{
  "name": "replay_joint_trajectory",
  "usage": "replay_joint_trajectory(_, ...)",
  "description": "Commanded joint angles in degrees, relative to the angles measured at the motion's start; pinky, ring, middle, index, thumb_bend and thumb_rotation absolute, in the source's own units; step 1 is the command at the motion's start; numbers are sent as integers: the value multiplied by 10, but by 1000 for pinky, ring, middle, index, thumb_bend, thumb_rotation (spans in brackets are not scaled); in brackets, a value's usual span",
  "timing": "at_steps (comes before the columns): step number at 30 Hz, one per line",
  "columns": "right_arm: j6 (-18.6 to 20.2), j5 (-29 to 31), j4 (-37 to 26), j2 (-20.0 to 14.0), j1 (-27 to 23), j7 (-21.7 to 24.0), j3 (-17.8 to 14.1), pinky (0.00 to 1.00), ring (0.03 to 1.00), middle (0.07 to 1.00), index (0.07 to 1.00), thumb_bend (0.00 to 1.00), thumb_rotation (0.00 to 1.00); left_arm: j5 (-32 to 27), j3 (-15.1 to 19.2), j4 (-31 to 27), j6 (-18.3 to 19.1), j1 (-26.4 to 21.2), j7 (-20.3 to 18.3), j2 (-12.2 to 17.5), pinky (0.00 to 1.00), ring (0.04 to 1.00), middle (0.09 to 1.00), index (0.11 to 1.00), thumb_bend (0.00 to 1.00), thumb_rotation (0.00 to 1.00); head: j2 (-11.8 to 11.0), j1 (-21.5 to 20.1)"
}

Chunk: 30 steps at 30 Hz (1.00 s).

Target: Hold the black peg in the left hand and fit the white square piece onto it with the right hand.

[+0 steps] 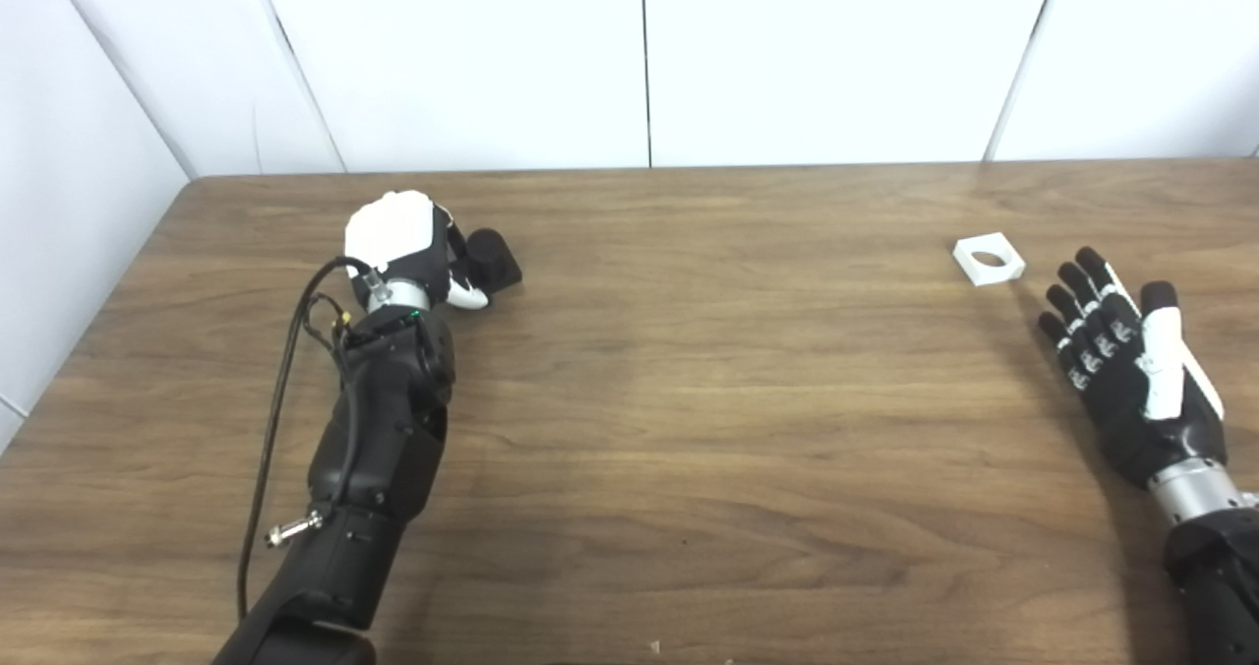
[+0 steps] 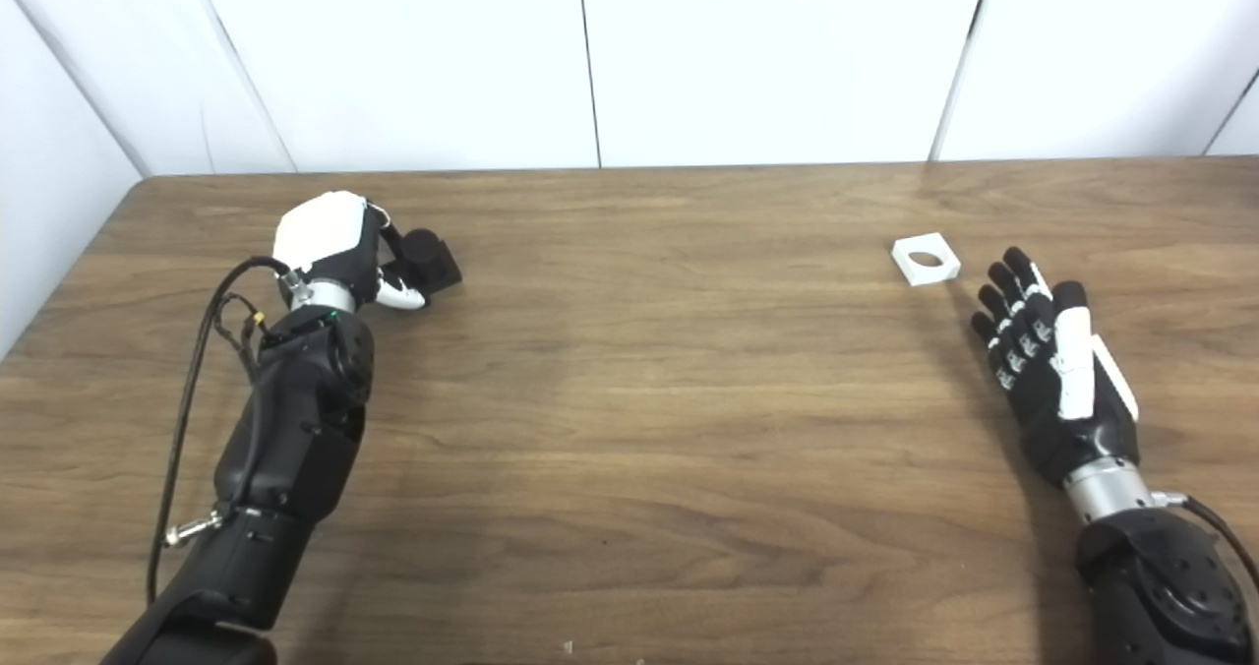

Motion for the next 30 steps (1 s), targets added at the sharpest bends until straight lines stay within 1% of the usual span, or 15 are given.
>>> replay_joint_trajectory(1,0,4,11,2,10,4,4,1000,1000,1000,1000,594,999,-16,-9,-21,2,-3,0,11,1000,1000,919,497,518,61,0,0)
replay_joint_trajectory(4,-3,1,10,1,10,5,6,1000,1000,1000,1000,597,1000,-35,-17,-37,2,5,1,12,1000,1000,913,491,519,60,1,-1)
replay_joint_trajectory(7,-2,-1,6,3,12,2,7,1000,1000,1000,1000,606,1000,-46,-24,-61,4,13,-15,13,1000,1000,905,487,520,60,1,-4)
replay_joint_trajectory(9,-5,-1,6,4,12,2,8,1000,1000,1000,1000,592,1000,-49,-27,-75,4,18,-32,13,1000,1000,903,486,519,59,2,-4)
replay_joint_trajectory(11,-4,-4,3,4,14,0,9,1000,1000,1000,1000,600,1000,-47,-27,-93,5,23,-52,10,1000,1000,909,487,519,60,0,-6)
replay_joint_trajectory(15,2,2,-5,9,16,-3,8,1000,1000,1000,1000,593,1000,-47,-26,-127,5,35,-84,3,1000,1000,918,488,518,60,0,-8)
replay_joint_trajectory(21,-1,2,-5,9,18,-2,10,1000,1000,1000,1000,591,1000,-57,-30,-180,4,58,-114,-3,1000,1000,916,487,518,57,1,-11)
replay_joint_trajectory(25,2,-3,-5,12,17,-11,10,1000,1000,1000,1000,605,990,-60,-36,-214,4,71,-139,-6,1000,1000,927,488,517,58,0,-13)
replay_joint_trajectory(30,3,-11,-8,11,17,-13,15,1000,1000,1000,1000,627,997,-70,-34,-258,5,84,-187,-18,1000,1000,928,489,515,59,0,-15)
